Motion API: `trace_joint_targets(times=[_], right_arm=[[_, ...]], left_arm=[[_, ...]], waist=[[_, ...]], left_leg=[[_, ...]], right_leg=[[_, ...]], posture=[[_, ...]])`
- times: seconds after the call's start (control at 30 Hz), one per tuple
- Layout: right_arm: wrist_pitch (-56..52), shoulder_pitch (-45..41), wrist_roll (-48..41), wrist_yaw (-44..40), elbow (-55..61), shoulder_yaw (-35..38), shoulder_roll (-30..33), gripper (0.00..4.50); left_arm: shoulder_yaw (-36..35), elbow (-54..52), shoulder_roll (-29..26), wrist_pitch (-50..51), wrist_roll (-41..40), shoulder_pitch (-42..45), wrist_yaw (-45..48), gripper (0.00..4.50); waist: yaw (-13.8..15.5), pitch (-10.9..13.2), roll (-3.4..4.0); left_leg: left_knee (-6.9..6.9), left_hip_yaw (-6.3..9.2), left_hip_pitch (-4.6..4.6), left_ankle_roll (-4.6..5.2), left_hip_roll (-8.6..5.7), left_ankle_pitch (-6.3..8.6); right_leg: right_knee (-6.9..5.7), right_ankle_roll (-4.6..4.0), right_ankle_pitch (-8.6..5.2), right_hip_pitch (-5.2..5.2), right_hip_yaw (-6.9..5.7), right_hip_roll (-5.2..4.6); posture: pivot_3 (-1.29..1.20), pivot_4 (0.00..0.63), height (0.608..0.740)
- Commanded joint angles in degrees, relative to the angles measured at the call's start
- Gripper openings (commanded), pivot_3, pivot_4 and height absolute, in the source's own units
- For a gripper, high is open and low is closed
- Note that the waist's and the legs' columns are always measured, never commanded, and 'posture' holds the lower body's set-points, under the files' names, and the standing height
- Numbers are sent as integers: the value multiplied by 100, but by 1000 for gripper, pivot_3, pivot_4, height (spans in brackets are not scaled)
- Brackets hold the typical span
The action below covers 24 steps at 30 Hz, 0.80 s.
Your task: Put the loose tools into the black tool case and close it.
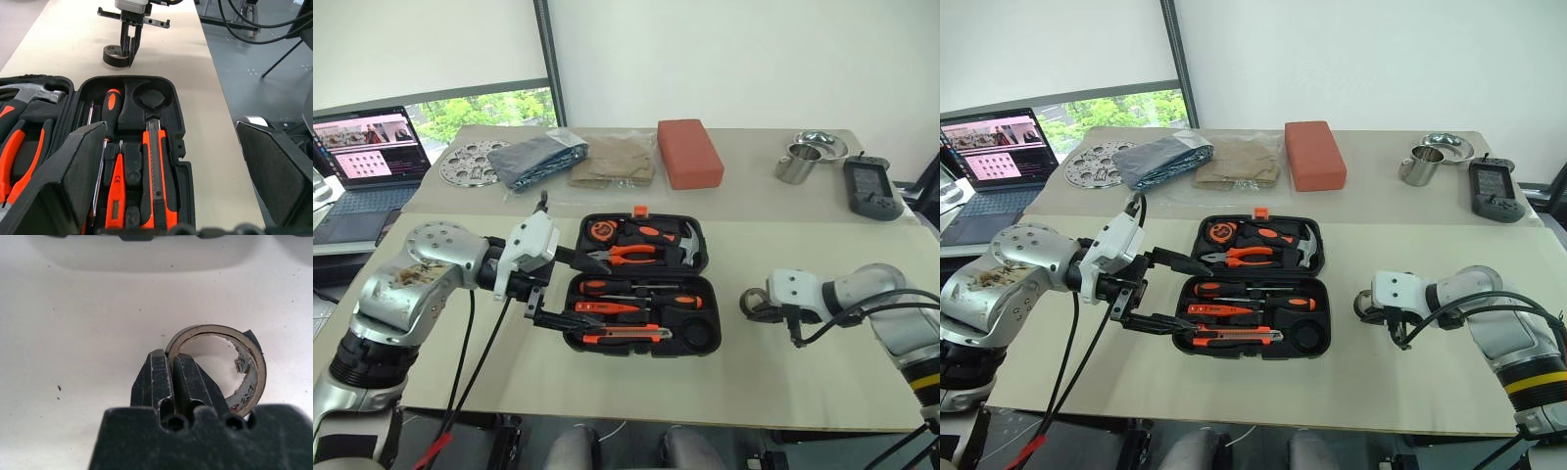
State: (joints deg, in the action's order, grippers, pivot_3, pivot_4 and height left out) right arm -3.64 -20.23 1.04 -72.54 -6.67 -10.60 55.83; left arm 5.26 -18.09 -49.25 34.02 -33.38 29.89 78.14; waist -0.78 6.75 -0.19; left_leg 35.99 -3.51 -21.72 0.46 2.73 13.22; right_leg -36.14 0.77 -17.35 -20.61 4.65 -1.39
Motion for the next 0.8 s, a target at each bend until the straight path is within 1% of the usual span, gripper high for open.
trace_joint_targets(times=[0.03, 0.1, 0.17, 0.23, 0.3, 0.37, 0.43, 0.57, 0.7, 0.77, 0.8], right_arm=[[-108, -50, -61, -34, 400, 153, 126, 40], [-167, -61, -109, -106, 627, 174, 181, 40], [-404, -133, -241, -329, 1173, 172, 297, 40], [-844, -226, -385, -498, 1817, 133, 367, 40], [-1536, -376, -460, -565, 2577, -34, 376, 40], [-1935, -444, -490, -615, 2979, -142, 384, 40], [-2267, -591, -467, -689, 3367, -422, 329, 40], [-2715, -809, -423, -827, 3848, -1008, 227, 40], [-2727, -944, -211, -784, 3834, -1415, 131, 40], [-2701, -1003, -129, -766, 3773, -1500, 126, 800], [-2645, -1028, -68, -755, 3718, -1535, 134, 1077]], left_arm=[[-240, -190, -162, 37, -94, 10, -61, 4500], [-288, -227, -215, 70, -133, -53, -105, 4500], [-453, -349, -318, 205, -259, -204, -178, 4500], [-628, -501, -441, 325, -369, -385, -229, 4500], [-830, -668, -563, 450, -499, -571, -313, 4500], [-939, -769, -611, 534, -597, -653, -395, 4500], [-1075, -879, -675, 624, -716, -749, -470, 4500], [-1229, -1037, -793, 703, -836, -948, -567, 4500], [-1241, -1046, -836, 675, -807, -1010, -651, 4500], [-1245, -1057, -846, 672, -818, -1026, -668, 4500], [-1250, -1065, -850, 671, -824, -1035, -677, 4500]], waist=[[-5, 1, 2], [-10, 1, 3], [-11, 4, 7], [-21, 6, 9], [-37, 8, 10], [-21, 9, 9], [-2, 11, 5], [9, 12, 2], [7, 13, 2], [5, 12, 2], [4, 12, 2]], left_leg=[[0, 0, 0, 0, 0, 0], [-1, -1, 1, 0, 1, 0], [-2, -2, 0, 0, 2, 0], [-4, -2, 0, 0, 5, 0], [-7, -2, 1, 0, 11, 0], [-7, 0, 2, -1, 14, 0], [-7, 1, 4, -2, 14, -1], [-6, -2, -4, -2, 10, -1], [-5, -3, -9, -2, 9, -1], [-5, -5, -12, -2, 9, -1], [-5, -5, -12, -2, 9, -1]], right_leg=[[0, 0, 0, 0, 1, 0], [-1, 0, 0, -1, 3, 1], [-1, 0, 0, -3, 5, 1], [-3, 0, 0, -8, 7, 2], [-7, 0, 0, -10, 9, 5], [-10, 0, -1, -14, 8, 8], [-10, -1, -1, -14, 6, 7], [-9, -2, -2, -23, 8, 0], [-10, -3, -2, -32, 8, 0], [-10, -4, -1, -36, 8, 1], [-12, -4, -2, -38, 9, 1]], posture=[[0, 150, 740], [0, 150, 740], [0, 150, 740], [0, 150, 740], [0, 150, 740], [0, 150, 740], [0, 150, 740], [0, 150, 740], [0, 150, 740], [0, 150, 740], [0, 150, 740]])
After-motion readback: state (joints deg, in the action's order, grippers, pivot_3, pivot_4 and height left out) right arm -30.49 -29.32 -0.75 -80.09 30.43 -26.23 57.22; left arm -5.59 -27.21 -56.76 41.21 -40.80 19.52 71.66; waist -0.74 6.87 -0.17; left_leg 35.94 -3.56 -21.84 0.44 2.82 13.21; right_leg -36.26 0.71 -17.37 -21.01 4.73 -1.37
